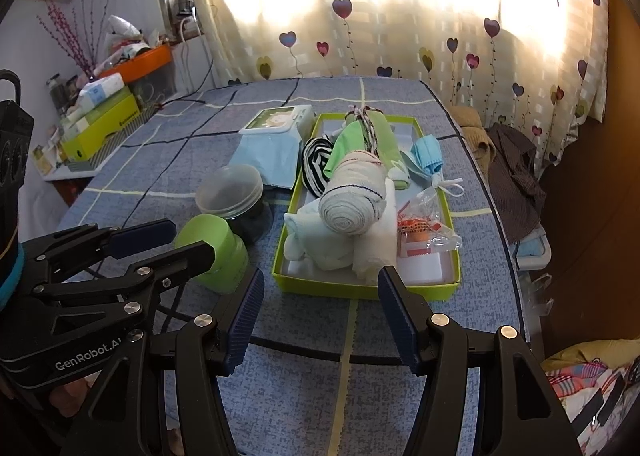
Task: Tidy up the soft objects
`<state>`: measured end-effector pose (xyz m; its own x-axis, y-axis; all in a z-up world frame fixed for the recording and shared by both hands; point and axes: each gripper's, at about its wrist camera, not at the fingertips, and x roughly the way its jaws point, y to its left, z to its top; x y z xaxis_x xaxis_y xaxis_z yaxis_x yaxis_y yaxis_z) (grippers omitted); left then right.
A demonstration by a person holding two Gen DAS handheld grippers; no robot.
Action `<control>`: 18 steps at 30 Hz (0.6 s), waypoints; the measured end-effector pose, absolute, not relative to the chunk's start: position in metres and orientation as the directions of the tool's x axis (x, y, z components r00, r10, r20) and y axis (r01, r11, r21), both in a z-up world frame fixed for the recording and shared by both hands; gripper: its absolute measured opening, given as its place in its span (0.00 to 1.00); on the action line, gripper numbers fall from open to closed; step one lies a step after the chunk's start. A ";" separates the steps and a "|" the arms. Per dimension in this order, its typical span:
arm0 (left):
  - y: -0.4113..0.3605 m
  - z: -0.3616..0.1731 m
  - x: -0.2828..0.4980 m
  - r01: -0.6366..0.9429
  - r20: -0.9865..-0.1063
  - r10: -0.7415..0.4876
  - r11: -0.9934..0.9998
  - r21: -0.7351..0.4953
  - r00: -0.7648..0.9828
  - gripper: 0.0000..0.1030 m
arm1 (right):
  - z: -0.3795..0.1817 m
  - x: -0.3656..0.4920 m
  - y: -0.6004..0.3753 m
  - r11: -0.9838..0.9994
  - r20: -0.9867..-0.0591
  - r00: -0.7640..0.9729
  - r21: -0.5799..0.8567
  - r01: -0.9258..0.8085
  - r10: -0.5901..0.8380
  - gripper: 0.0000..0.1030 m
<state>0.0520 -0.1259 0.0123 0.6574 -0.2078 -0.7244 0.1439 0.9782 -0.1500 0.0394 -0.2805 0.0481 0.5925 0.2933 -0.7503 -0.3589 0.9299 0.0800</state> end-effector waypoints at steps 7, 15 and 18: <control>-0.126 0.012 0.052 0.141 -0.726 -0.201 0.980 -0.143 0.657 0.46 | 0.047 0.039 -0.282 0.930 -0.751 0.592 0.082 -0.359 0.294 0.58; -0.127 0.012 0.052 0.141 -0.724 -0.196 0.981 -0.136 0.661 0.46 | 0.048 0.039 -0.282 0.930 -0.750 0.592 0.082 -0.359 0.295 0.58; -0.127 0.012 0.052 0.141 -0.724 -0.196 0.980 -0.137 0.662 0.46 | 0.048 0.039 -0.282 0.930 -0.751 0.592 0.081 -0.359 0.294 0.58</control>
<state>0.0521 -0.1273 0.0121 0.6616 -0.1965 -0.7237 0.1413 0.9804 -0.1370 0.0394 -0.2817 0.0481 0.5916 0.2939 -0.7507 -0.3588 0.9299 0.0813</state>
